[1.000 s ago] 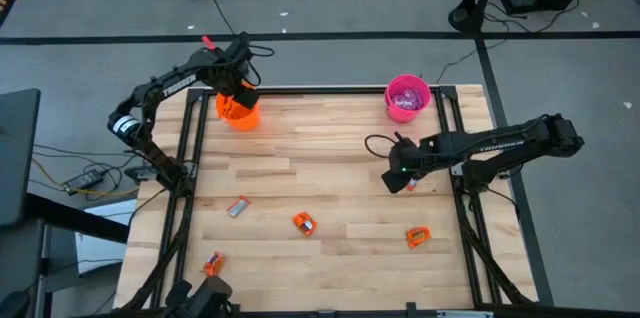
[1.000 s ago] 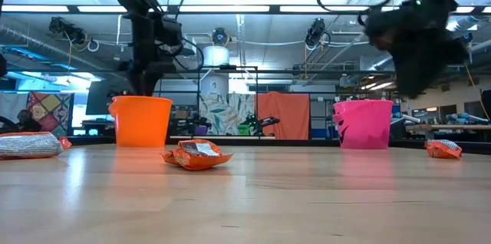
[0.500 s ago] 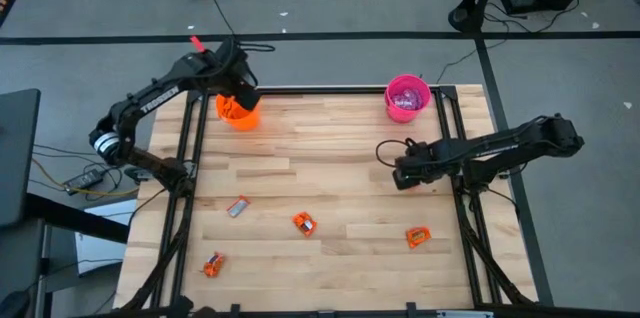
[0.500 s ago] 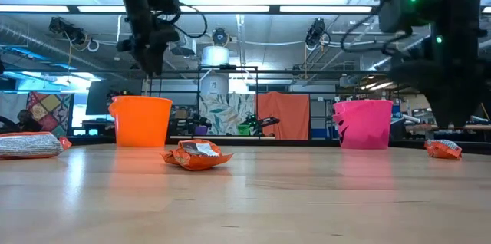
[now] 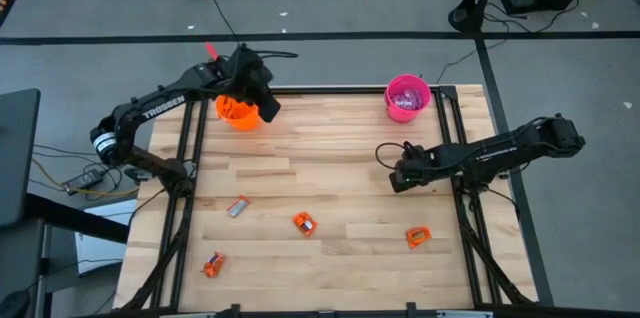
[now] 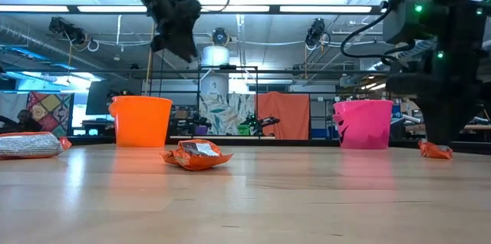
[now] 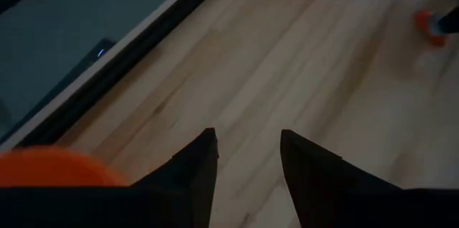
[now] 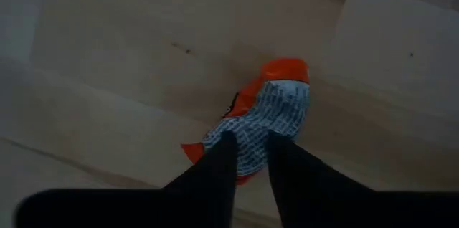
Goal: Sort candy by brand, put in halloween buckets
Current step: Put the orange chocolate bar into the orange bucket
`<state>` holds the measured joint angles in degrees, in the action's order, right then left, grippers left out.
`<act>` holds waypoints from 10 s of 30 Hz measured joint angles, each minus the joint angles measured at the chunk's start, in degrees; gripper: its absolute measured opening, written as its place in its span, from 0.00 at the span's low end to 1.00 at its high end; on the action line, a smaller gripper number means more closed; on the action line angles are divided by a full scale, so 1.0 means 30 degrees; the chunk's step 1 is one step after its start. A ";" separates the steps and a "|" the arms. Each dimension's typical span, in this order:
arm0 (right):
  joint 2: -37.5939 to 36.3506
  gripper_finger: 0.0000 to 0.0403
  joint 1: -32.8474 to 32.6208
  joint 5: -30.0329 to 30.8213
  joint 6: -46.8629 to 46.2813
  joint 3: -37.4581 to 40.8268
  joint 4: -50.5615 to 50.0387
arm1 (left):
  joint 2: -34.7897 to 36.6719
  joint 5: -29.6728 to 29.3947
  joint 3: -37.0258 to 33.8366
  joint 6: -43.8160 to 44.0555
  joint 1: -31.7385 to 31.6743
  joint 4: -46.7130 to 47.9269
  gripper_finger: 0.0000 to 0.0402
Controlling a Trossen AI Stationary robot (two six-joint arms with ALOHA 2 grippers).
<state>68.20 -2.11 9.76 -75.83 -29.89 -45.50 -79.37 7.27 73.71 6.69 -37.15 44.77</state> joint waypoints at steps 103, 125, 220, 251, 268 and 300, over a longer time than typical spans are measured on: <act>0.0385 0.07 0.6358 -0.3209 0.4552 -0.3546 2.6821 | -0.4311 -0.6047 -0.0022 -1.0226 0.8804 -1.8605 0.71; -0.0001 0.29 0.7488 -0.3543 0.5777 -0.3560 2.0513 | -0.4301 -1.1056 0.0724 -0.8979 0.8482 -1.4466 0.11; 0.2022 0.03 -0.8707 -0.8565 0.5283 0.0146 0.5985 | -0.4088 -0.2581 0.1806 0.5197 0.9896 -0.2264 0.50; 0.1683 0.01 -0.3300 0.5791 0.5529 -0.2237 1.4446 | -0.4313 0.1282 -0.2834 0.7570 0.9926 -1.4598 0.49; 0.1668 0.01 -0.2131 0.6746 1.1922 -0.2244 1.9241 | -0.5048 0.2504 -0.2834 0.8286 0.9735 -1.6461 0.47; 0.1754 0.39 -0.0251 0.1042 0.8481 -0.2244 1.5878 | -0.3449 -0.1085 -0.1415 0.5187 0.5323 -0.5992 0.04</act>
<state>73.47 -2.86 12.88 -50.38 -36.62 2.14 -89.72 4.01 69.47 22.26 -21.18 26.79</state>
